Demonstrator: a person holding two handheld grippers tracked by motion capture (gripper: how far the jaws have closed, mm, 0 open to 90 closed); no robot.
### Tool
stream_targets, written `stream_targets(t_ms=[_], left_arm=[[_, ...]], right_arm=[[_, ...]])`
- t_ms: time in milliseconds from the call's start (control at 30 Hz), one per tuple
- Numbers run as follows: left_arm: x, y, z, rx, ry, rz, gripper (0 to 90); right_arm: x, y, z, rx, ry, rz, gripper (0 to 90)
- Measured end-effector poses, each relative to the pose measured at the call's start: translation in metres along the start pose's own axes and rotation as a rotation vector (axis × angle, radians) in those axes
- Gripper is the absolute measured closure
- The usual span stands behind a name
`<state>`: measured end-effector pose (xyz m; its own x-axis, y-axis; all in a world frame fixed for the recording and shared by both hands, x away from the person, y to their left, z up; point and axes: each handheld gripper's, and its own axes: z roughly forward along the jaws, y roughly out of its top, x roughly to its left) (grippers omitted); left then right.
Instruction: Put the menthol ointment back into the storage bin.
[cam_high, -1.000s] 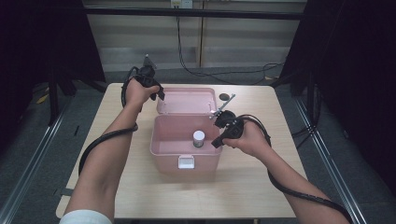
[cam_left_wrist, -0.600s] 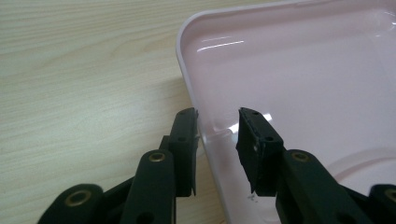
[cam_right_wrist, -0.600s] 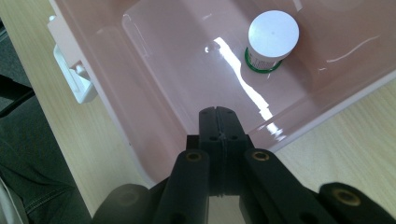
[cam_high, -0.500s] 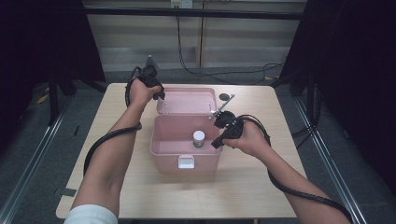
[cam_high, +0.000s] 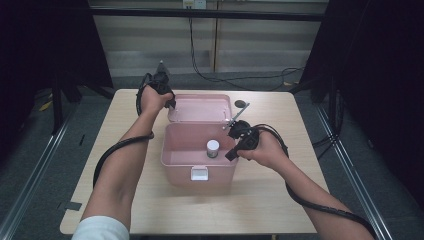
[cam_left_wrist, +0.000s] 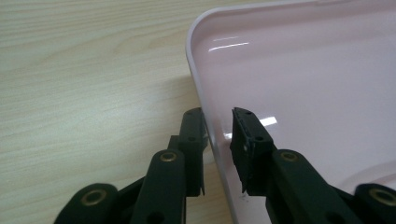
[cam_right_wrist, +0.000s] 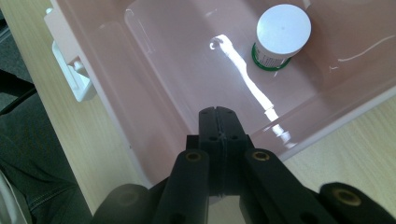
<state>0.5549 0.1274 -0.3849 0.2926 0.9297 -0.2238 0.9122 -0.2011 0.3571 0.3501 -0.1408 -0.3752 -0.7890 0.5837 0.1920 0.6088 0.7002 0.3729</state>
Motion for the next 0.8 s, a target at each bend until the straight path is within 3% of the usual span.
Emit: stream_targets(t_ms=[433,800], left_arm=[[0.0024,-0.0017,0.0093,0.013,0.02,-0.036,78.5],[0.0012,0.0002,0.0011,0.015,0.027,-0.051,83.4]], right_arm=[[-0.0023,-0.002,0.0032,0.007,0.001,0.01,90.0],[-0.0012,-0.0025,0.0048,0.007,-0.001,0.007,89.9]])
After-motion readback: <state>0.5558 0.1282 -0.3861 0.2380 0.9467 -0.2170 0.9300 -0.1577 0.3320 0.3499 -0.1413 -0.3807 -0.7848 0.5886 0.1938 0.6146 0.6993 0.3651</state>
